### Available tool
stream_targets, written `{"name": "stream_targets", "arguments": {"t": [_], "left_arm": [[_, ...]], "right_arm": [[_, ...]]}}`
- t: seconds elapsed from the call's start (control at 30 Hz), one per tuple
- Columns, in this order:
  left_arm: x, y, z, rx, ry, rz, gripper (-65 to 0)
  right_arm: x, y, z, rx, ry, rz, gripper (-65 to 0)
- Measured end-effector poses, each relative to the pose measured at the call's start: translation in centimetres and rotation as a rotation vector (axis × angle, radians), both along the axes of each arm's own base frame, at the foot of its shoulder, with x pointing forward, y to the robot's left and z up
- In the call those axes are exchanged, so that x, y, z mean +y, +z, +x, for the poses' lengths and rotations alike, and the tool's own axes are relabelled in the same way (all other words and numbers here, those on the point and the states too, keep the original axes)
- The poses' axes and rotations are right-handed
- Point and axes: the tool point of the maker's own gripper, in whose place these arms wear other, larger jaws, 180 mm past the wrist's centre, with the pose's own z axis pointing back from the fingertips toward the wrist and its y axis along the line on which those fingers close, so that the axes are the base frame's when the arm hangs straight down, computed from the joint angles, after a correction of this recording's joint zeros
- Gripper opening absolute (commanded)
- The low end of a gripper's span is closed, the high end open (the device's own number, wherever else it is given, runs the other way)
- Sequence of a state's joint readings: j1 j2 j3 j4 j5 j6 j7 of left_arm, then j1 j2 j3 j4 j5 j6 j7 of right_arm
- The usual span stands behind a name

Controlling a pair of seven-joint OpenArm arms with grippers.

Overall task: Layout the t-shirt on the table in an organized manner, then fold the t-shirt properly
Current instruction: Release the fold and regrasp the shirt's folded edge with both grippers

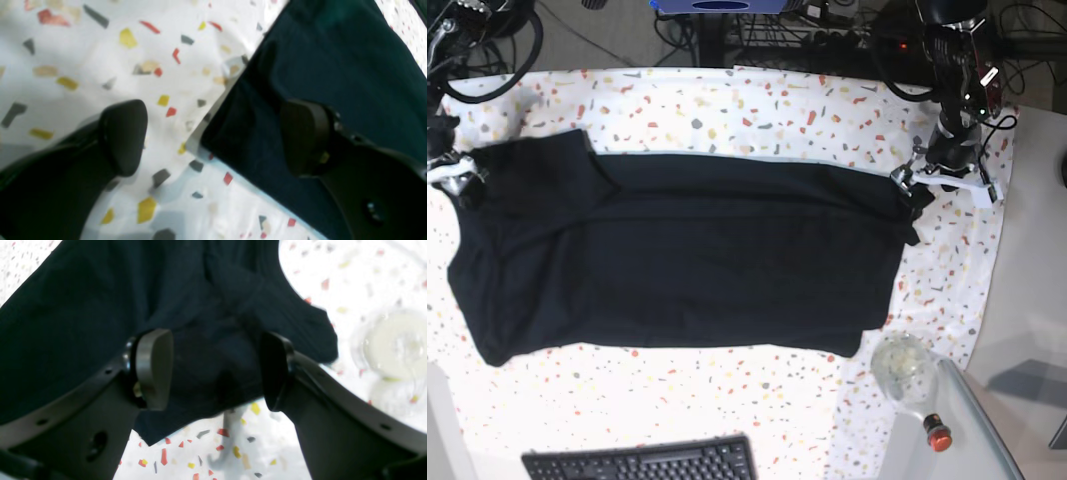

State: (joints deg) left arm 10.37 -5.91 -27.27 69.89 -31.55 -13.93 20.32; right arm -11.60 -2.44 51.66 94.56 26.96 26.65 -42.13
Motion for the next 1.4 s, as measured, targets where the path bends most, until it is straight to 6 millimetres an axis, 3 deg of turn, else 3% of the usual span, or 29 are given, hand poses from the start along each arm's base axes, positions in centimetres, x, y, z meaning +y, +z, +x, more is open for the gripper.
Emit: {"name": "stream_targets", "arguments": {"t": [0.1,0.17,0.33,0.37,0.57,0.73,1.07,1.13,1.2,1.27,1.4], "left_arm": [[-1.0,-0.2,0.6,0.003,-0.040,0.002,-17.6],[-1.7,-0.6,0.8,0.015,-0.058,-0.013,-30.6],[-3.3,-1.3,0.2,0.042,-0.092,-0.045,-63.0],[-3.2,-1.3,0.2,0.043,-0.092,-0.044,-65.0],[-2.7,-1.4,0.0,0.058,-0.102,-0.034,-65.0],[-2.3,-1.4,-0.3,0.058,-0.096,-0.024,-65.0],[-1.7,-1.3,-0.4,0.066,-0.102,-0.012,-65.0],[-1.7,-1.3,-0.4,0.066,-0.103,-0.012,-65.0],[-1.7,-1.3,-0.4,0.066,-0.103,-0.011,-65.0],[-1.7,-1.3,-0.4,0.066,-0.102,-0.012,-65.0],[-1.7,-1.3,-0.4,0.068,-0.104,-0.011,-65.0]], "right_arm": [[-2.0,-2.0,-2.2,0.050,-0.096,0.033,-27.0],[-2.4,-3.6,-3.2,0.084,-0.141,0.079,-26.9],[-2.7,-5.3,-3.3,0.095,-0.171,0.142,-26.9],[-2.9,-5.6,-3.3,0.099,-0.176,0.149,-26.7],[-1.5,-8.6,-3.1,0.137,-0.186,0.258,-26.7],[-4.2,-8.8,-0.7,0.091,-0.219,0.272,-26.7],[-4.2,-9.0,-0.3,0.040,-0.251,0.280,-28.4],[-4.2,-9.0,-0.2,0.043,-0.249,0.277,-34.4],[-4.0,-9.2,-0.2,0.053,-0.243,0.283,-47.6],[-3.5,-9.5,-0.4,0.072,-0.235,0.291,-65.0],[-2.6,-9.6,-0.3,0.067,-0.197,0.297,-65.0]]}}
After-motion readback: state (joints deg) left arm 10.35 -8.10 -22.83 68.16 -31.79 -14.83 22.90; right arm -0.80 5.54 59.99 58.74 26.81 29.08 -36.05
